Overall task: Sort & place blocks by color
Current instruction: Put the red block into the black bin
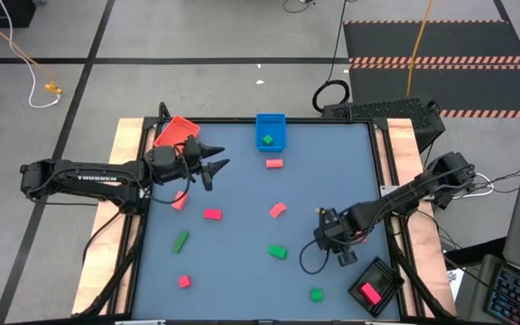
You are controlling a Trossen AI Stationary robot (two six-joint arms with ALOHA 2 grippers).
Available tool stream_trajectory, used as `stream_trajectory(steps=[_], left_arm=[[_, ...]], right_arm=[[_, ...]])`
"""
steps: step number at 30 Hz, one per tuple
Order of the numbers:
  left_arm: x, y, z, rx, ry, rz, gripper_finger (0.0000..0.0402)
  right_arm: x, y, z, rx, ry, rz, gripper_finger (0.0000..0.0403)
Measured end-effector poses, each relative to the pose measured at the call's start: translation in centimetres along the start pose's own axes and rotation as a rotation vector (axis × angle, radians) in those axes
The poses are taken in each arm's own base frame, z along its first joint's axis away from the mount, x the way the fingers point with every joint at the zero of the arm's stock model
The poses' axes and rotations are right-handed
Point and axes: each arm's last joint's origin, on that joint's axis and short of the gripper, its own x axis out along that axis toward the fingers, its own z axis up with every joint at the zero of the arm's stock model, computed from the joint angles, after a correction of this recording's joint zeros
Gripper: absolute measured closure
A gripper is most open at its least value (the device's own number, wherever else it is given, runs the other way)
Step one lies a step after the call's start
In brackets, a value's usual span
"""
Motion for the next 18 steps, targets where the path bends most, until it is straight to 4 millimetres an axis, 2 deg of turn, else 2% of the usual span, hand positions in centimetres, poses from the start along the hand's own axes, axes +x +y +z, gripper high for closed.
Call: stream_trajectory(steps=[5,10,14,18], left_arm=[[0.0,0.0,0.0,-0.003,-0.001,0.0,0.0188],[0.0,0.0,0.0,-0.018,-0.001,0.0,0.0188],[0.0,0.0,-0.1,-0.023,0.009,0.002,0.0188],[0.0,0.1,-0.4,-0.016,0.042,0.006,0.0188]], right_arm=[[-3.2,0.8,0.4,0.05,-0.02,0.098,0.0286],[-6.7,1.7,0.8,0.231,-0.046,0.198,0.0286],[-7.3,3.0,0.5,0.415,0.016,0.307,0.0286],[-7.2,4.9,-0.2,0.579,0.149,0.403,0.0286]])
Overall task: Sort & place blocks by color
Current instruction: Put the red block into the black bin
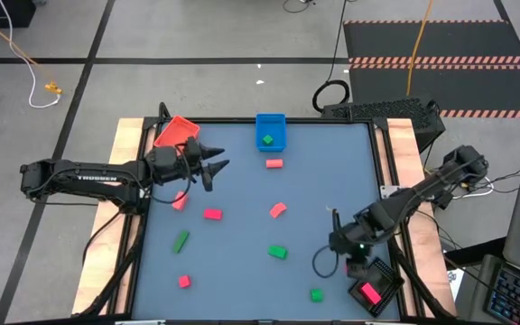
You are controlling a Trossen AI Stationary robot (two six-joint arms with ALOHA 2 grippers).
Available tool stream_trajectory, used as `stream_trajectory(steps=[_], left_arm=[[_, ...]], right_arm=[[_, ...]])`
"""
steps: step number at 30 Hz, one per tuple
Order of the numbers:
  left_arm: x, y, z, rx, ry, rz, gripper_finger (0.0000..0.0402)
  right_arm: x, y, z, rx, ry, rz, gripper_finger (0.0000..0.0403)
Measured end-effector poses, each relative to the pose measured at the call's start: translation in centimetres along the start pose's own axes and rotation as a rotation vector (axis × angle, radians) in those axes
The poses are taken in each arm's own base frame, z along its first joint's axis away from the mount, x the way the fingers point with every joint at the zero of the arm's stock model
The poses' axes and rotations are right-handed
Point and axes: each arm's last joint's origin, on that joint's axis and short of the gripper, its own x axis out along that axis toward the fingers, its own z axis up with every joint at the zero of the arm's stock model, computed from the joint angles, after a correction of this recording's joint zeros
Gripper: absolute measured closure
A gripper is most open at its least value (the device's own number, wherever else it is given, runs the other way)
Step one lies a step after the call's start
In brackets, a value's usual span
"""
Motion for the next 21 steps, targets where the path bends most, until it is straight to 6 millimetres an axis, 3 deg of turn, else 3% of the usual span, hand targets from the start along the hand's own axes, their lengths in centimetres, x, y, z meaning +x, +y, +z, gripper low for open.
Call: stream_trajectory(steps=[6,13,17,21], left_arm=[[0.0,0.0,-0.2,0.008,0.018,0.003,0.0188],[0.0,0.0,0.0,0.014,0.001,0.0,0.0188],[0.0,0.0,0.0,0.013,-0.003,0.0,0.0188],[0.0,0.0,0.0,-0.003,-0.005,-0.001,0.0188]], right_arm=[[0.9,1.5,-2.4,0.205,0.089,0.013,0.0282],[2.2,2.6,-5.2,0.269,0.094,-0.058,0.0276],[2.5,2.3,-6.0,0.304,0.059,-0.132,0.0275],[2.4,1.5,-6.2,0.484,0.003,-0.225,0.0274]])
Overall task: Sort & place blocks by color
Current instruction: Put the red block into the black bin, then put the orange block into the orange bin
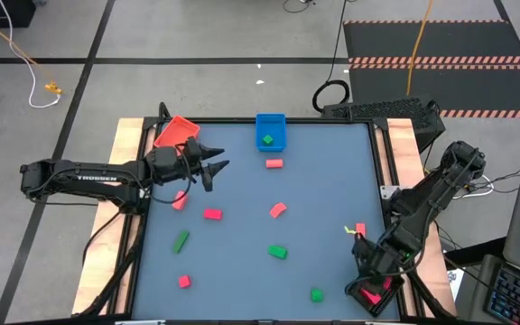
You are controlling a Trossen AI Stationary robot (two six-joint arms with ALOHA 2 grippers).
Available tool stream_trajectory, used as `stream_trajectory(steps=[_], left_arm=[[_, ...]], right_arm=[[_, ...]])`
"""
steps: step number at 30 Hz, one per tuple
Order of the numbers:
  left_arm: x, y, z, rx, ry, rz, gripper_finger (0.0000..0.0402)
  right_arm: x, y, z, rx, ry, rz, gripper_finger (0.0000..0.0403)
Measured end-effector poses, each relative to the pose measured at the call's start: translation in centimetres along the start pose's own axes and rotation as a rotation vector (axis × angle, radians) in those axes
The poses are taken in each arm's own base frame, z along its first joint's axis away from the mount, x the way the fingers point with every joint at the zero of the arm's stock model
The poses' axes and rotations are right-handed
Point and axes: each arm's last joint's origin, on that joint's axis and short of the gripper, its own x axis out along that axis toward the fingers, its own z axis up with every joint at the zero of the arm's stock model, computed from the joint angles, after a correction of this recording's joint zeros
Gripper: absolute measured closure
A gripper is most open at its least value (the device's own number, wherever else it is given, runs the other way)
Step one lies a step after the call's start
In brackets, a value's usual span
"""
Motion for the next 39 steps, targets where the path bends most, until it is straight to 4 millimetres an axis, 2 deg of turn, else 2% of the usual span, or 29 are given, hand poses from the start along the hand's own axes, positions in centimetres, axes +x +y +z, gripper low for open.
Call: stream_trajectory(steps=[3,8,21,26,32,36,39], left_arm=[[0.0,0.0,0.0,-0.011,0.0,0.0,0.0188],[0.0,0.0,-0.1,-0.014,0.005,0.001,0.0188],[0.0,0.0,-0.2,-0.012,0.017,0.003,0.0188],[0.0,0.0,-0.1,-0.013,0.014,0.002,0.0188],[0.0,0.0,-0.1,-0.013,0.013,0.002,0.0188],[0.0,0.0,-0.1,-0.013,0.013,0.002,0.0188],[0.0,0.0,-0.1,-0.013,0.013,0.002,0.0188]], right_arm=[[0.0,-0.5,0.1,0.07,-0.02,-0.043,0.0274],[0.0,-0.4,0.1,0.065,-0.017,-0.038,0.0261],[0.0,-0.6,0.1,0.092,-0.021,-0.053,0.017],[-0.1,-0.9,0.6,0.117,-0.156,-0.076,0.0153],[-0.7,-1.8,2.1,0.285,-0.348,-0.133,0.0152],[-0.9,-2.9,3.2,0.522,-0.403,-0.181,0.0152],[-0.2,-3.6,4.0,0.582,-0.41,-0.191,0.0152]])
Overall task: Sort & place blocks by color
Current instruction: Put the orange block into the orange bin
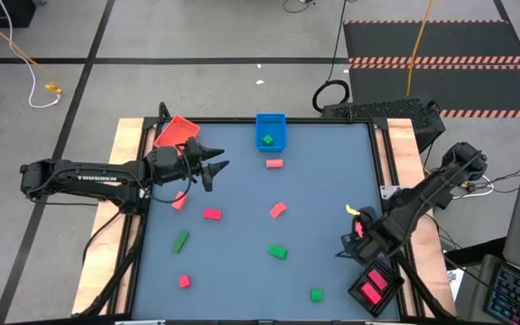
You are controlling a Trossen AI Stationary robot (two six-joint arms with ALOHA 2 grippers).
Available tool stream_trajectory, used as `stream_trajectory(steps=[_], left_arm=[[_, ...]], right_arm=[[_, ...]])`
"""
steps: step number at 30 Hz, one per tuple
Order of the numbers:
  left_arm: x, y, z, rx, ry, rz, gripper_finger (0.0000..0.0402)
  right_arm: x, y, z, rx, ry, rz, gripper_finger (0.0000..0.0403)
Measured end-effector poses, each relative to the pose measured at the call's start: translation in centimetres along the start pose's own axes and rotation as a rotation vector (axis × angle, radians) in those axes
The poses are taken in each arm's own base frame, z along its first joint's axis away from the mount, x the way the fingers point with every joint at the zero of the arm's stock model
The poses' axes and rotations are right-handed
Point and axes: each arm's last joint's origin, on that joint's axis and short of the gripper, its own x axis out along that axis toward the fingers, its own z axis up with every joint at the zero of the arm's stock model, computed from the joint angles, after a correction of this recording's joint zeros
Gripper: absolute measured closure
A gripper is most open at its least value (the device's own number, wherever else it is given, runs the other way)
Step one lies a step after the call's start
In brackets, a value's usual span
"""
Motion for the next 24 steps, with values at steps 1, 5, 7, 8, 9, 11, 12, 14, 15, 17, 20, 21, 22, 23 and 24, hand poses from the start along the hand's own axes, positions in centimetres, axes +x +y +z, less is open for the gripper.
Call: stream_trajectory(steps=[1,5,7,8,9,11,12,14,15,17,20,21,22,23,24], left_arm=[[0.0,0.0,0.0,-0.001,0.0,0.0,0.0188],[0.0,0.0,0.0,-0.002,0.0,0.0,0.0188],[0.0,0.0,0.0,-0.003,0.0,0.0,0.0188],[0.0,0.0,0.0,-0.003,0.0,0.0,0.0188],[0.0,0.0,0.0,-0.003,0.0,-0.001,0.0188],[0.0,0.0,0.0,-0.003,0.0,0.0,0.0188],[0.0,0.0,0.0,-0.003,0.0,-0.001,0.0188],[0.0,0.0,0.0,-0.003,0.0,-0.001,0.0188],[0.0,0.0,0.0,-0.003,0.0,0.0,0.0188],[0.0,0.0,0.0,-0.001,-0.003,-0.001,0.0188],[0.0,0.0,0.1,-0.001,-0.009,-0.002,0.0188],[0.0,0.0,0.1,0.0,-0.008,-0.002,0.0188],[0.0,0.0,0.1,0.0,-0.008,-0.002,0.0188],[0.0,0.0,0.1,0.001,-0.008,-0.002,0.0188],[0.0,0.0,0.1,0.001,-0.008,-0.002,0.0188]], right_arm=[[0.5,0.0,0.2,0.009,0.002,0.002,0.0152],[2.9,0.0,0.8,0.039,0.015,0.02,0.0151],[4.1,-0.2,1.2,0.05,0.023,0.029,0.0151],[4.6,-0.3,1.3,0.055,0.029,0.027,0.0151],[5.0,-0.5,1.5,0.058,0.035,0.021,0.0151],[5.5,-0.9,1.8,0.06,0.036,0.006,0.0151],[5.8,-1.1,2.0,0.063,0.035,0.004,0.0151],[6.0,-1.3,2.2,0.058,0.036,0.002,0.0151],[6.1,-1.4,2.4,0.058,0.036,0.003,0.0151],[6.2,-1.6,2.6,0.057,0.037,0.004,0.0152],[6.2,-1.7,2.8,0.039,0.039,0.009,0.0161],[6.3,-1.7,2.8,0.032,0.038,0.008,0.0169],[6.3,-1.7,2.9,0.028,0.038,0.007,0.0179],[6.4,-1.7,2.9,0.022,0.038,0.006,0.0191],[6.4,-1.7,3.0,0.015,0.038,0.006,0.0205]])
